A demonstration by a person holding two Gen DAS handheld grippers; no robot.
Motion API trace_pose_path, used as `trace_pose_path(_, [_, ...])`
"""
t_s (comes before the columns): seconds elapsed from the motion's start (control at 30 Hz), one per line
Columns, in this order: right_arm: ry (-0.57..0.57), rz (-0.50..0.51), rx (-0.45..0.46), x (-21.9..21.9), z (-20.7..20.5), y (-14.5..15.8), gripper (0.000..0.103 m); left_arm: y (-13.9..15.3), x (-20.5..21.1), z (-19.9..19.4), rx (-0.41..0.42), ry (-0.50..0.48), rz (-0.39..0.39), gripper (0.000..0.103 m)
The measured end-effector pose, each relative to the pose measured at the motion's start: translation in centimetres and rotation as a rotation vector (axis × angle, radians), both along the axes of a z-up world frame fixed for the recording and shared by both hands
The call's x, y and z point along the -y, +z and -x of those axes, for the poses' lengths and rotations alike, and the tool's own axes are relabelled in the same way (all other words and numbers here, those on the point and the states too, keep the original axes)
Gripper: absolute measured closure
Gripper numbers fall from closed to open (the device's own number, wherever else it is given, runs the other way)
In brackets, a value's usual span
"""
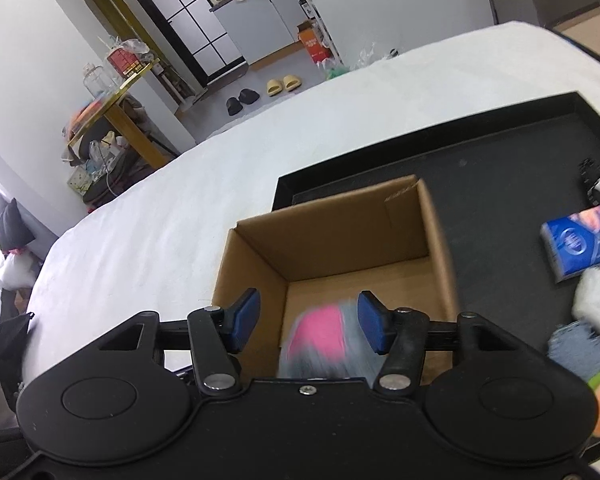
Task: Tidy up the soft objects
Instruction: 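Lift the grey plush with the right gripper and carry it over the box, then open the right gripper to drop the grey plush into the box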
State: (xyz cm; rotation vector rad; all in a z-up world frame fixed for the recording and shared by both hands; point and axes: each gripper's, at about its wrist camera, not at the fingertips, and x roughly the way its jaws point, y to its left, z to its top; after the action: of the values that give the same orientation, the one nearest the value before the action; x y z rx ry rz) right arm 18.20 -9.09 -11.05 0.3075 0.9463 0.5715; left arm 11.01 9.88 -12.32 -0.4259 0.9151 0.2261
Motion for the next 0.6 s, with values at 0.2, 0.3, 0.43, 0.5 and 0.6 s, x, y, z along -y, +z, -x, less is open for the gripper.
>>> trace_pose_path(0.2, [-0.014,0.018,0.035,2.2,0.0,1.7,0.049,0.5,0.8,-0.2,-0.017,-0.005,-0.034,0.061])
trace_pose_path(0.3, [-0.027,0.028,0.046,3.5,0.0,2.1,0.048,0.8,1.1,-0.3,-0.017,-0.007,-0.049,0.054])
trace_pose_path(0.43, [-0.059,0.045,0.054,5.8,0.0,2.2,0.044,1.3,1.6,-0.4,-0.02,-0.011,-0.068,0.042])
trace_pose_path(0.5, [-0.077,0.054,0.053,7.0,0.1,2.0,0.041,1.4,1.8,-0.4,-0.025,-0.011,-0.071,0.035])
trace_pose_path(0.6, [-0.105,0.075,0.044,8.8,0.3,1.4,0.036,1.6,2.5,-0.6,-0.029,-0.013,-0.1,0.028])
